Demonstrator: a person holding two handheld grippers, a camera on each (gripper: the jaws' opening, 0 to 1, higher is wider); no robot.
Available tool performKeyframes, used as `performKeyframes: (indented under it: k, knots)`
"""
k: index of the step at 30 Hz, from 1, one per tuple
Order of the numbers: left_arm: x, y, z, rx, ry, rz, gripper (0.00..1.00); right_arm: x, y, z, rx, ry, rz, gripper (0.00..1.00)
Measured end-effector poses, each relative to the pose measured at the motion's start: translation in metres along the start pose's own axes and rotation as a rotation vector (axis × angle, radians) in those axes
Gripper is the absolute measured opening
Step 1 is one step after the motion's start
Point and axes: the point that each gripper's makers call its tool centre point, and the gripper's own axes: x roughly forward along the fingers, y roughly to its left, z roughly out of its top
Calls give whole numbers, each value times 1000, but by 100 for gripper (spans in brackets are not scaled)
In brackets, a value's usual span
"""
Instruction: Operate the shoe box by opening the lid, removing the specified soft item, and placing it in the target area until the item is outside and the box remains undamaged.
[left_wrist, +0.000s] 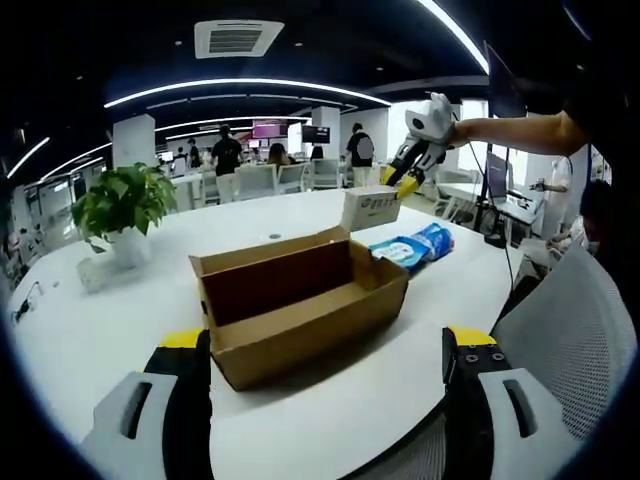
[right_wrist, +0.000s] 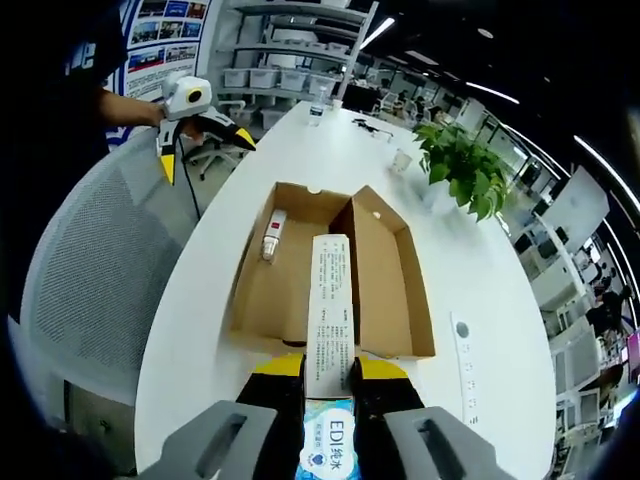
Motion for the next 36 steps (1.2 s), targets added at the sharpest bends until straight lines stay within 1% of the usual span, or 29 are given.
performKeyframes:
  k: [18,24,29,36]
  knots:
    - [2,-1,-6,7,29,-6,100,-26,-15,-44,14,53,-36,13]
    - [3,-1,-7,8,33,-9,100,-34,-21,-64,23,87,-50,13]
    - [4,-1,-10,7,49,-6,100,-39,-26,-77,24,106,-58,13]
    - [5,-1,-15,19,78,-3,100,-46,-37,-104,49,138,-76,13]
